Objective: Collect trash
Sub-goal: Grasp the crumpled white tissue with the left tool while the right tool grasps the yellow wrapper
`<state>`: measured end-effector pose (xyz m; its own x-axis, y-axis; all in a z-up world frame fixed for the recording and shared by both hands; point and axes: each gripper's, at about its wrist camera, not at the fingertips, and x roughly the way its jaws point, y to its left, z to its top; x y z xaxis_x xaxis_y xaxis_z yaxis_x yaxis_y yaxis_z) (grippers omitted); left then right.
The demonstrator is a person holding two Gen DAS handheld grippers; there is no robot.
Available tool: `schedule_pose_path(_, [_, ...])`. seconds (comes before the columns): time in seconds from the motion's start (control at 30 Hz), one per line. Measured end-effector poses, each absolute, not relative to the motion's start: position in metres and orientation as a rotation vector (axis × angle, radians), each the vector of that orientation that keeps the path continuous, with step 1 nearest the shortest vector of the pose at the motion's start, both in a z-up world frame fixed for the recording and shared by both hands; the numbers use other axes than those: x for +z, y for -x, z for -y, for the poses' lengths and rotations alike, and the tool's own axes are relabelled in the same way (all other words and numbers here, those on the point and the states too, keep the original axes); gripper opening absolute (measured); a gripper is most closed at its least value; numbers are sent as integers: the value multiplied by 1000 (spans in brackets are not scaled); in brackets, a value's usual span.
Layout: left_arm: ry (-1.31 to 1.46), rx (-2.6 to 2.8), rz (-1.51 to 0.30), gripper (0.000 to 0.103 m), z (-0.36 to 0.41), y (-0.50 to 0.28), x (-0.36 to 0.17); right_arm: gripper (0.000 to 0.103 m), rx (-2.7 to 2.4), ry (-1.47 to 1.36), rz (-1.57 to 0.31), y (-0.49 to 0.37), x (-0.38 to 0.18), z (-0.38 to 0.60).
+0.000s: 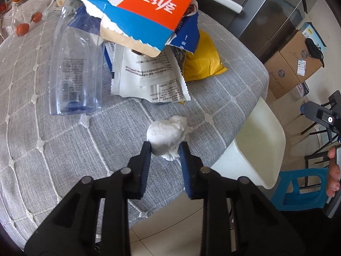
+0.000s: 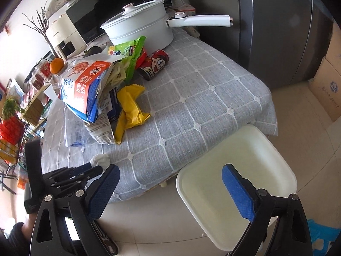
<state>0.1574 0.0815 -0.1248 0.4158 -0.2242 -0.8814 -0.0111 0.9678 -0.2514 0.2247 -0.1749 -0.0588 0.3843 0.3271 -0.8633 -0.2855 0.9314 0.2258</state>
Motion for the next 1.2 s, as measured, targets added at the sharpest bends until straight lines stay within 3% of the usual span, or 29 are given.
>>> schedule_pose_path(0.23, [242,-121,-1026,26,-107,-127,-79,77,453,-68,-1125,-254,-79,142])
schedule_pose_path(0.53, [242,-64,-971,26,-159,-90,-64,66,479,-97,-1121,-302,-111,98])
schedule_pose_path(0.7, [265,-41,-979,26,-150,-111,-69,60,493,-56,-1122,-320,-128,74])
schedule_pose_path(0.77, [257,-37,-977,26,-150,-113,-69,53,488,-28,-1133,-324,-136,68])
schedule_pose_path(0.83, [253,-39,-976,26,-150,-112,-69,35,507,-19,-1148,-326,-144,65])
schedule_pose_path(0.87, [252,-39,-975,26,-150,-112,-69,35,517,-23,-1143,-326,-145,65])
schedule_pose_path(0.97, [252,-41,-969,26,-149,-111,-67,18,553,-20,-1128,-323,-139,66])
schedule_pose_path(1.2, [260,-65,-932,26,-138,-105,-54,15,543,29,-1108,-309,-113,83])
